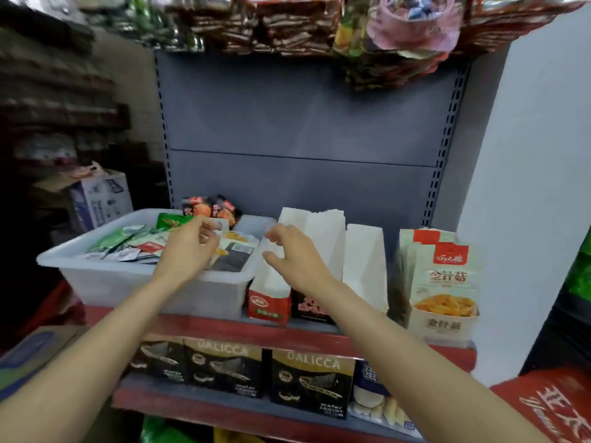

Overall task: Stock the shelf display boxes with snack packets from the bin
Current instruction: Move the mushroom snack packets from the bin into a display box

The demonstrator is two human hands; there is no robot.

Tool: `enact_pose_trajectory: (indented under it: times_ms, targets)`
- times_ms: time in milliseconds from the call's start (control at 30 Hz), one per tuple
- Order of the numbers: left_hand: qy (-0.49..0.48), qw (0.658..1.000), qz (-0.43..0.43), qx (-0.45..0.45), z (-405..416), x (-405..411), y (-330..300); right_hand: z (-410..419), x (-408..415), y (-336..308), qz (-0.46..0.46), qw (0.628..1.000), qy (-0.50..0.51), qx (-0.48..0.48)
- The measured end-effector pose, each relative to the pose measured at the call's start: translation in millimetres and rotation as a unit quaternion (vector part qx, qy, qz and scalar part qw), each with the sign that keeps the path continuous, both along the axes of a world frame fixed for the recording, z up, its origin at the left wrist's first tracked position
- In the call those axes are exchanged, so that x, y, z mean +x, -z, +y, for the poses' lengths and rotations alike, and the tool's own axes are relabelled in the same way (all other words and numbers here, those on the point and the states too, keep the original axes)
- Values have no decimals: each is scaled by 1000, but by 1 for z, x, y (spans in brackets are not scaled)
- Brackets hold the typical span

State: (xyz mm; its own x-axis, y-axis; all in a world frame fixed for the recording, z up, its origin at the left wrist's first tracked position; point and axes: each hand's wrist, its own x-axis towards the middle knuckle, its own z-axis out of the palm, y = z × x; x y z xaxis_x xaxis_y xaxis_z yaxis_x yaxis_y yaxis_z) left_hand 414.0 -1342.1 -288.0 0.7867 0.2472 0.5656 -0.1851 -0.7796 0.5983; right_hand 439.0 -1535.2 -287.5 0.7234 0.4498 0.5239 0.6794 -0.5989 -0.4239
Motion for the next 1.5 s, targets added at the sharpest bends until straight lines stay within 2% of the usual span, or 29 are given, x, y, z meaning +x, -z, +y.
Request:
enact_pose_trajectory:
  times_ms: [200, 367, 500, 600, 700, 767, 867, 900, 967, 1000, 1067, 1133, 1200, 1300, 1367, 1400, 1433, 1500]
  targets:
    - [-42, 977, 198, 70, 84, 18, 0, 82, 42, 2, 60, 993, -10, -99]
    - [-51, 954, 272, 111, 101, 31, 5, 112, 66, -1, 70, 960, 47, -269]
    - [-63, 968, 229, 78, 107, 35, 13, 114, 72, 3, 83, 949, 22, -303]
    - [-70, 973, 201, 93, 107, 33, 16, 112, 70, 2, 99, 962, -9, -254]
    - [-60, 979, 176, 83, 108, 28, 17, 112, 66, 2, 77, 976, -8, -206]
    - [-71, 983, 155, 76, 107, 24, 17, 113, 63, 1, 75, 973, -3, -218]
    - [-88, 991, 78, 65, 101, 18, 13, 112, 64, -2, 104, 967, -10, -232]
    - [-85, 993, 50, 61, 100, 14, 12, 111, 64, -4, 130, 970, -19, -203]
    - [-72, 996, 12, 51, 99, 8, 10, 106, 59, -12, 243, 969, -36, -39]
    - [-56, 998, 2, 40, 98, 5, 10, 104, 54, -17, 324, 942, -46, 76]
    - [-15, 1000, -22, 12, 92, -2, 7, 98, 45, -26, 446, 857, -76, 248]
    - [33, 998, -39, -23, 81, -10, 0, 88, 41, -31, 510, 779, -102, 350]
    - [85, 994, -36, -62, 69, -16, -6, 78, 37, -30, 525, 734, -119, 413]
    - [102, 987, -39, -116, 56, -16, -10, 61, 32, -27, 510, 711, -134, 464]
    - [53, 986, -47, -151, 42, -12, -13, 48, 28, -24, 469, 725, -103, 494]
    - [40, 979, -37, -198, 32, -12, -16, 40, 24, -24, 446, 735, -86, 503]
    - [51, 962, -17, -268, 20, -12, -20, 31, 21, -24, 425, 744, -70, 510]
    - [141, 900, 36, -411, -6, -14, -27, 15, 10, -25, 377, 771, -44, 512]
